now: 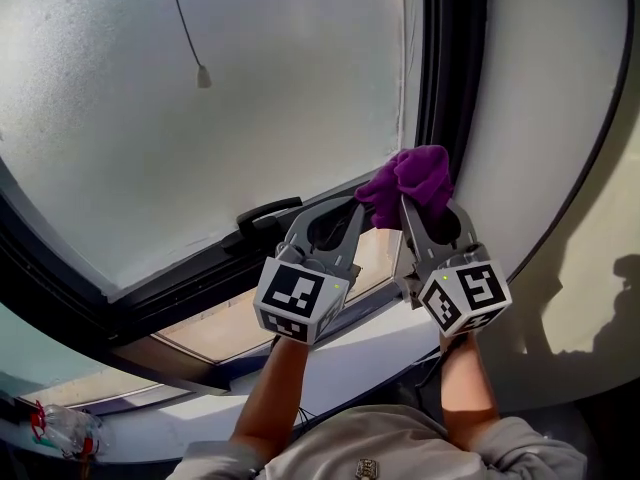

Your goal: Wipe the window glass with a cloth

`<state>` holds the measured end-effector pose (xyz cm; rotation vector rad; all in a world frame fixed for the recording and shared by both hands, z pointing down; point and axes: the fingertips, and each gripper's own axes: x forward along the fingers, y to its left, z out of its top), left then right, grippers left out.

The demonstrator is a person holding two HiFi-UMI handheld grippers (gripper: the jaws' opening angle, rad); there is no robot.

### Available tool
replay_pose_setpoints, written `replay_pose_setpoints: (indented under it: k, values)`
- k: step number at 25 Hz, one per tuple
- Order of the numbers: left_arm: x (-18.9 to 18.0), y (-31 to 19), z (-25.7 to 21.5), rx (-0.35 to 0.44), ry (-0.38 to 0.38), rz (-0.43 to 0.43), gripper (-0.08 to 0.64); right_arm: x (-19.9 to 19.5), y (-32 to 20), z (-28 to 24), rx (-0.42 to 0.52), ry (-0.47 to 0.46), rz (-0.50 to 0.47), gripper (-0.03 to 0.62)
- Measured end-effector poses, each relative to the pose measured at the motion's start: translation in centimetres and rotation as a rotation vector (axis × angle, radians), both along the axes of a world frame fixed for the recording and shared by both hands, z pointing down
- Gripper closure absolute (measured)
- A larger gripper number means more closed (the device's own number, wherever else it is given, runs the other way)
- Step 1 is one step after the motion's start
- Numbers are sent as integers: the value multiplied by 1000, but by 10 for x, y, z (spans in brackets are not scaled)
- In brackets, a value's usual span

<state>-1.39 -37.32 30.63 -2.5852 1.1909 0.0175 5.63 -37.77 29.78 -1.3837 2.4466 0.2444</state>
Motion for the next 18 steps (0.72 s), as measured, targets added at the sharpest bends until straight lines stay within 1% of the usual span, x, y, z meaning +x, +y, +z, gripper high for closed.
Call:
replay_pose_setpoints:
  k: [18]
  values:
    - [-1,-10,10,-33,5,-3,558,4,-7,11,-34,25,12,488]
